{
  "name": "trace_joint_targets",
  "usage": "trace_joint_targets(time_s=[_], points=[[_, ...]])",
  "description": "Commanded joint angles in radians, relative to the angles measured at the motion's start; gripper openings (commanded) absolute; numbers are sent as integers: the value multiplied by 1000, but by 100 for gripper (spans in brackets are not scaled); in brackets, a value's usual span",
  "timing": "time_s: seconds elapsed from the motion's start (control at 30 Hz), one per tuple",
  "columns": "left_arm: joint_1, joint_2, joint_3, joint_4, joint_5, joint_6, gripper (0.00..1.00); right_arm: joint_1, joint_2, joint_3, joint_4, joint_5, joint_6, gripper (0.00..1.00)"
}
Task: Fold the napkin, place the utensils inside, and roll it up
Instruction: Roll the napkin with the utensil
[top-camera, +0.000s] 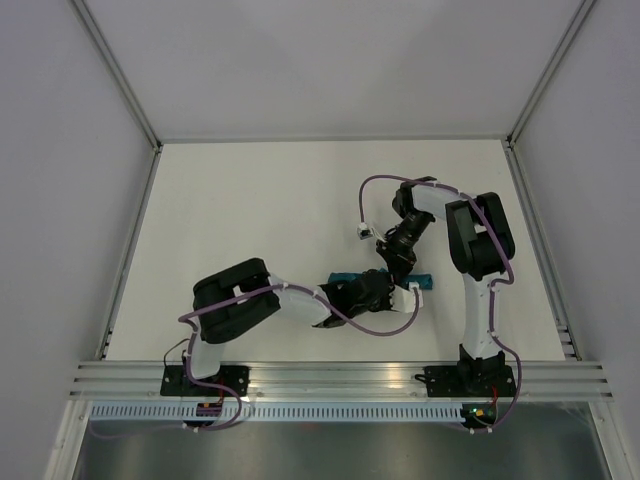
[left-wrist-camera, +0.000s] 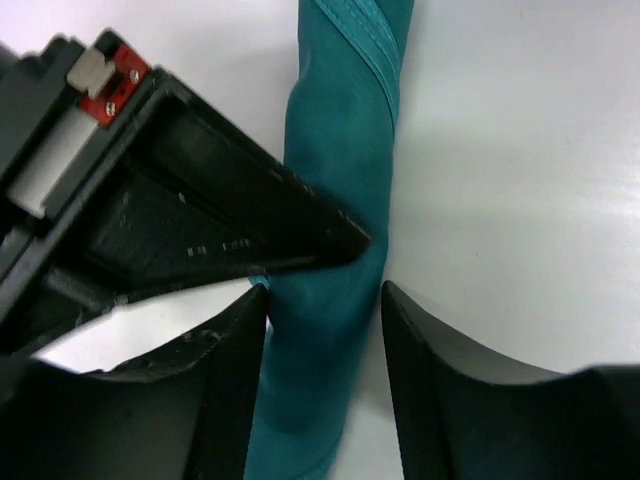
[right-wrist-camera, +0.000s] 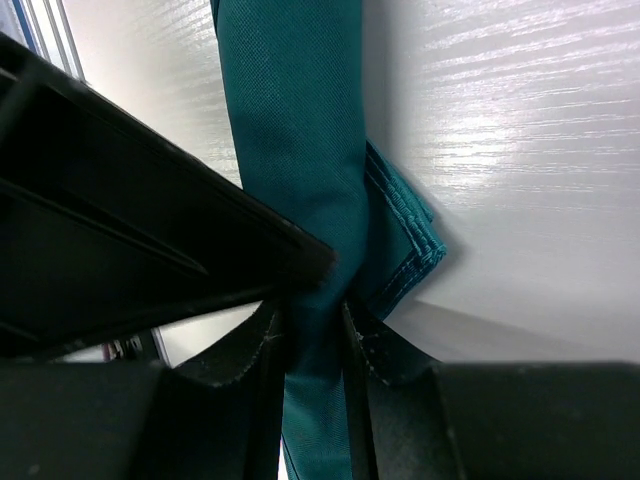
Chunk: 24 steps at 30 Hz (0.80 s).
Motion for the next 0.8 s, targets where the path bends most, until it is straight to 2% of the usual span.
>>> trace_joint_targets(time_s=[0.0,0.2,0.3,0.33,0.43,0.57,0.77], points=[[44,47,88,-234,149,-41,53,3,67,-7,133,69,-56,28],[64,99,177,-433,294,-107,38,2,68,14,127,50,-50,31],[76,114,200,-469,326,-138,36,-3,56,29,122,31,-36,43],[80,116,202,-499,343,-156,35,-6,50,33,124,23,-33,51],[107,120,214,-533,381,-194,34,-21,10,49,134,-2,7,60],[149,116,220,-543,430,-286,35,-52,-64,86,162,-17,89,66],[214,139,257,-559,435,-426,36,-124,-170,143,254,-23,286,67]])
